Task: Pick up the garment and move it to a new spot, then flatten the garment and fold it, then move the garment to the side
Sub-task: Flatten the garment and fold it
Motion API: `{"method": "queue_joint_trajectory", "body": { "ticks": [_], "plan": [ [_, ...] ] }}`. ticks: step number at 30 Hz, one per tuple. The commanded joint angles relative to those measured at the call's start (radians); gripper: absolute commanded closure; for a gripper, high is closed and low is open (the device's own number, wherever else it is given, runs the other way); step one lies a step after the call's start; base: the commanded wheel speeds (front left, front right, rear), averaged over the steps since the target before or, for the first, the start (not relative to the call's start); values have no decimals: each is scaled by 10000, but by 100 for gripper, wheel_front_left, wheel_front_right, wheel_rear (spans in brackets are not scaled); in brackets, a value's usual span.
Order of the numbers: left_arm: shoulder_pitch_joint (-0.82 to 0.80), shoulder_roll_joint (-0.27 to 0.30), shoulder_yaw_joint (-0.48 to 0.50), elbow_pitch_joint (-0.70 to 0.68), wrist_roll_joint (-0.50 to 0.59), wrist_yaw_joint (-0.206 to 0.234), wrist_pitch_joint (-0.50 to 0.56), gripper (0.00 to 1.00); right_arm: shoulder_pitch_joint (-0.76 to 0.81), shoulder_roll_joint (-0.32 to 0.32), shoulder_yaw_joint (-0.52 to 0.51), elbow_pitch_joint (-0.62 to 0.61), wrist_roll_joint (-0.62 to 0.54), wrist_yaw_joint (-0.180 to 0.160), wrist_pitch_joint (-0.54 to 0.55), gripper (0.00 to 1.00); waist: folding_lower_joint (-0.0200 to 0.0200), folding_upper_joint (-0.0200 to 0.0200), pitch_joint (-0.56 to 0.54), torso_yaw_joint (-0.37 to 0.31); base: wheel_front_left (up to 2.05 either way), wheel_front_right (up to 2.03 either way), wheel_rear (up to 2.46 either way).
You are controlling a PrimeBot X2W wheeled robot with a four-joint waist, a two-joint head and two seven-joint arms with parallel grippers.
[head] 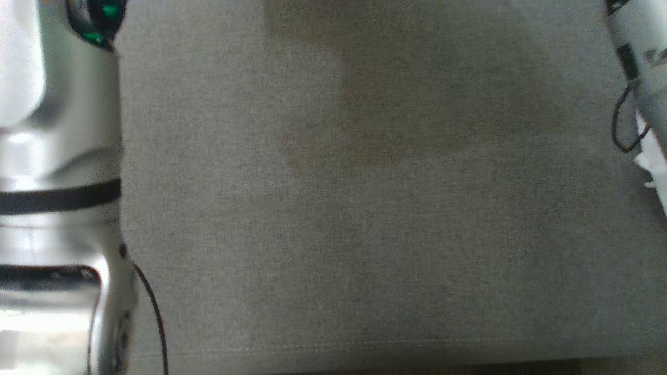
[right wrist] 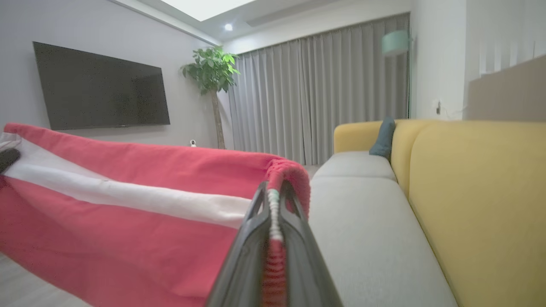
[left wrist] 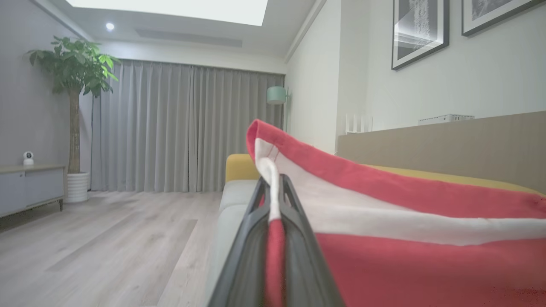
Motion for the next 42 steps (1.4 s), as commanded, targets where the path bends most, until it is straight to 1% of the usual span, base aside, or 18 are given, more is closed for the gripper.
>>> {"method": "queue_joint_trajectory", "body": {
  "ticks": [1, 3, 4, 10, 11, 13, 15, 19, 24, 28, 32, 35, 38, 42],
  "plan": [
    [480, 230, 228, -225, 9, -77, -42, 100, 569, 311, 121, -8, -73, 65, -86, 100, -2, 1, 139, 48, 0, 0, 0],
    [1252, 69, 345, -102, -142, -149, -43, 100, 1166, 290, 412, 10, -17, 65, -106, 100, -2, 1, 78, 63, 0, 0, 0],
    [1252, 69, 345, -102, -142, -149, -43, 100, 1166, 290, 412, 10, -17, 65, -106, 100, -2, 1, 78, 63, 0, 0, 0],
    [4416, -200, 703, 831, -852, -280, -45, 100, 3733, 3, 1346, -664, 854, 65, -117, 100, -2, 1, -407, -105, 0, 0, 0],
    [4915, -212, 786, 939, -1127, -265, -45, 100, 4165, -68, 1471, -833, 1060, 65, -117, 100, -2, 1, -529, -151, 0, 0, 0],
    [5867, -218, 656, 1031, -1728, -244, -46, 100, 5002, -219, 1710, -1158, 1480, 65, -118, 100, -2, 1, -818, -241, 0, 0, 0],
    [6736, -221, 438, 977, -2249, -136, -46, 100, 5794, -370, 1786, -1465, 1912, 65, -118, 100, -2, 1, -1187, -282, 0, 0, 0],
    [8224, -223, 150, 534, -3010, 228, -46, 100, 7231, -610, 1997, -1980, 2573, 65, -119, 100, -2, 1, -2044, -301, 0, 0, 0],
    [9774, -224, -98, -22, -3241, 482, -46, 100, 8767, -734, 1961, -2460, 3180, 65, -119, 100, -2, 1, -3091, -279, 0, 0, 0],
    [10776, -224, -235, -478, -3049, 593, -47, 100, 9735, -803, 2090, -2721, 3502, 65, -64, 100, -2, 1, -3696, -274, 0, 0, 0],
    [11459, -224, -220, -1001, -2871, 670, -47, 100, 10275, -1003, 1970, -3081, 3703, 65, 23, 100, -2, 1, -3833, -305, 0, 0, 0],
    [11512, -225, -206, -1423, -2603, 659, -47, 100, 10422, -1166, 1688, -3347, 3760, 65, 34, 100, -2, 1, -3742, -352, 0, 0, 0],
    [10913, -225, -251, -1679, -2199, 528, -47, 100, 10263, -1198, 1332, -3550, 3707, 65, 22, 100, -2, 1, -3389, -393, 0, 0, 0],
    [9293, -218, -278, -1491, -1265, 179, -47, 100, 9673, -962, 905, -3436, 3346, 65, 10, 100, -2, 1, -2640, -462, 0, 0, 0]
  ]
}}
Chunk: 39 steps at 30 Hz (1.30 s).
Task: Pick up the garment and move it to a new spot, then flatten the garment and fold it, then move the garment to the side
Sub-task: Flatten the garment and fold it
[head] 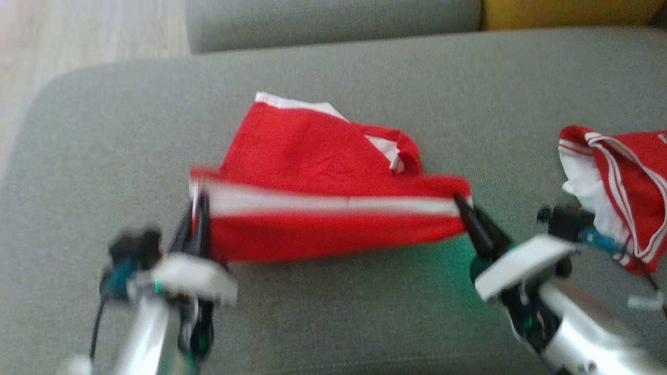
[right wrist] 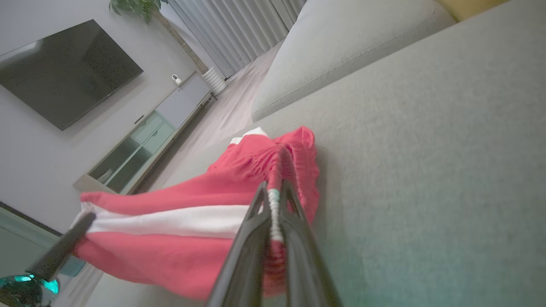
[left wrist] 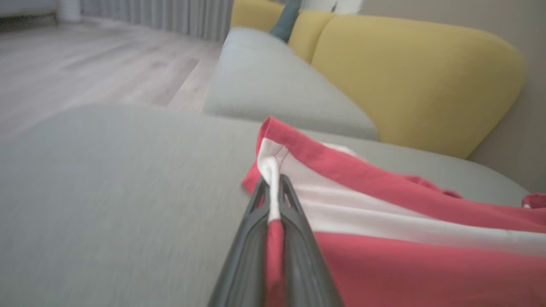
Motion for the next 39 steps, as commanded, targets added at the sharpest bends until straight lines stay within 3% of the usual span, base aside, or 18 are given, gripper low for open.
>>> {"method": "queue_joint_trajectory", "body": {
  "ticks": [1, 7, 13, 21, 24, 25, 26, 27, 28, 39],
  "plan": [
    [-1154, 201, 314, -136, 293, -126, -62, 100, -656, 63, -199, -108, -204, 65, -114, 100, 0, 0, 617, -87, 0, 0, 0],
    [-3583, 570, 166, 1074, 1040, -719, -62, 100, -1724, 815, -785, 640, -740, 65, -141, 100, 0, 0, 1686, -257, 0, 0, 0],
    [-6138, 1095, 11, 3452, 1101, -1146, -62, 100, -2917, 1872, -1044, 1560, -1345, 65, -178, 100, 0, 0, 2813, -632, 0, 0, 0],
    [-7374, 1347, 29, 4717, 1141, -1215, -62, 100, -3555, 2564, -1487, 2041, -1818, 65, -233, 100, 0, 0, 3416, -843, 0, 0, 0],
    [-7414, 1292, 75, 4722, 1304, -914, -62, 100, -3567, 2745, -1800, 1999, -2114, 65, -237, 100, 0, 0, 3481, -867, 0, 0, 0],
    [-7366, 1266, 96, 4655, 1340, -857, -62, 70, -3554, 2793, -1884, 1980, -2232, 65, -237, 100, 0, 0, 3489, -872, 0, 0, 0],
    [-7312, 1241, 131, 4569, 1357, -825, -62, 14, -3536, 2841, -1974, 1963, -2351, 65, -238, 96, 0, 0, 3499, -871, 0, 0, 0],
    [-7270, 1236, 157, 4482, 1382, -831, -62, 0, -3517, 2885, -2067, 1939, -2482, 65, -238, 41, 0, 0, 3510, -867, 0, 0, 0],
    [-7200, 1199, 163, 4415, 1415, -836, -62, 0, -3480, 2926, -2162, 1923, -2607, 65, -238, 0, 0, 0, 3498, -847, 0, 0, 0],
    [-5138, 463, 961, 3267, 1351, -238, -63, 0, -1997, 3162, -3952, 1320, -4457, 65, -240, 0, 0, 0, 2608, -496, 0, 0, 0]
  ]
}}
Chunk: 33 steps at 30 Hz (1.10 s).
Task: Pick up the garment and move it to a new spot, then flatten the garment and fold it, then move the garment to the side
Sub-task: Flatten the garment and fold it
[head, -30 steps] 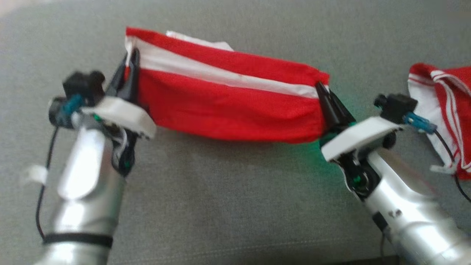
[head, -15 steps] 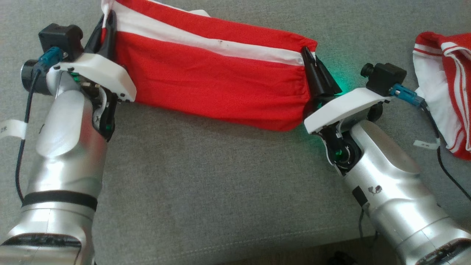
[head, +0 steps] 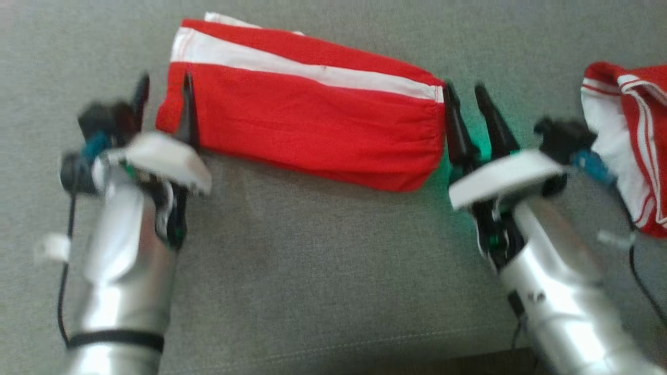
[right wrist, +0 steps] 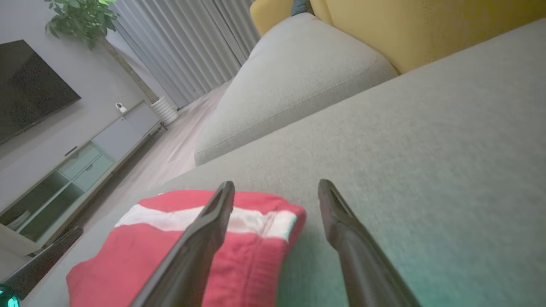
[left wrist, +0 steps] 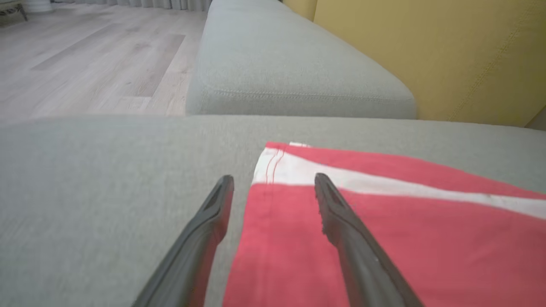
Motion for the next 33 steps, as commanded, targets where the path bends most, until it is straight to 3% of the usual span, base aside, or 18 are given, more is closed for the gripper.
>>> {"method": "queue_joint_trajectory", "body": {
  "ticks": [1, 8, 19, 28, 33],
  "plan": [
    [130, 194, 391, -418, -43, 69, -55, 0, 354, 209, -22, -352, -199, 65, -106, 0, 0, 0, -286, 123, 0, 0, 0],
    [1623, -13, 616, -1209, -51, 189, -55, 0, 1462, 289, -493, -485, -646, 65, -106, 0, 0, 0, -824, 288, 0, 0, 0],
    [2925, -52, -44, -2042, -631, 561, -55, 0, 1967, 305, -298, -654, -294, 65, -106, 0, 0, 0, -1152, 471, 0, 0, 0],
    [1845, -53, 25, -1842, -492, 557, -55, 0, 1605, 307, -175, -999, -447, 65, -106, 0, 0, 0, -524, 142, 0, 0, 0],
    [799, 24, 388, -247, -521, 279, -55, 0, 1365, 307, -46, -1256, -355, 65, -106, 0, 0, 0, -77, -343, 0, 0, 0]
  ]
}}
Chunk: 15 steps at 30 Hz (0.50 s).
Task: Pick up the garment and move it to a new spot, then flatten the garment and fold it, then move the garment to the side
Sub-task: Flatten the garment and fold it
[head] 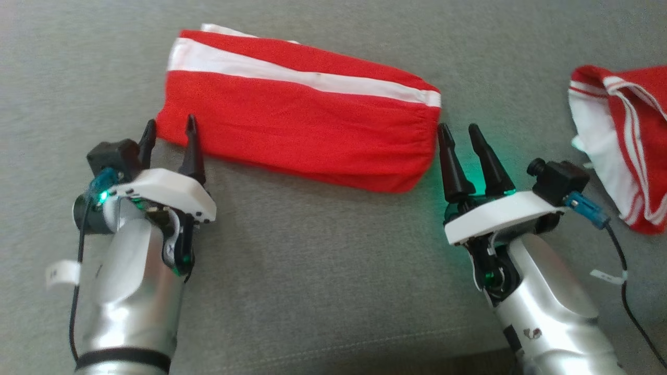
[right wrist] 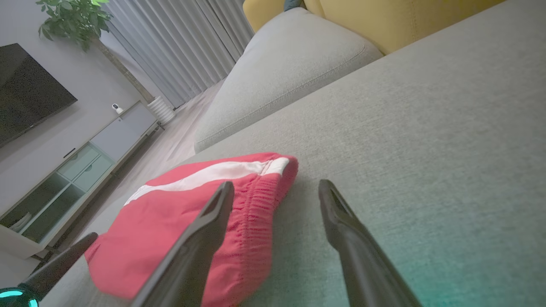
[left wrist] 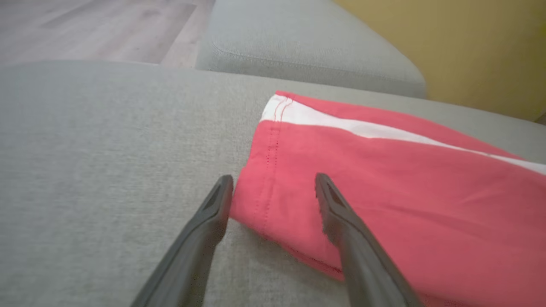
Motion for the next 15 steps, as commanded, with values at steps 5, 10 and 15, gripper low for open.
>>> {"method": "queue_joint_trajectory", "body": {
  "ticks": [5, 10, 15],
  "plan": [
    [-1074, 303, 441, 1851, -106, -93, -53, 0, -265, 131, 153, -408, 39, 65, -106, 0, 0, 0, 493, -603, 0, 0, 0],
    [-1441, 263, 324, 3392, -201, -223, -49, 13, -246, 131, 12, -451, 54, 65, -107, 0, 0, 0, 514, -663, 0, 0, 0],
    [-1547, 193, -85, 4360, -220, -544, -47, 100, -203, 131, 5, -403, 100, 65, -107, 0, 0, 0, 238, -460, 0, 0, 0]
  ]
}}
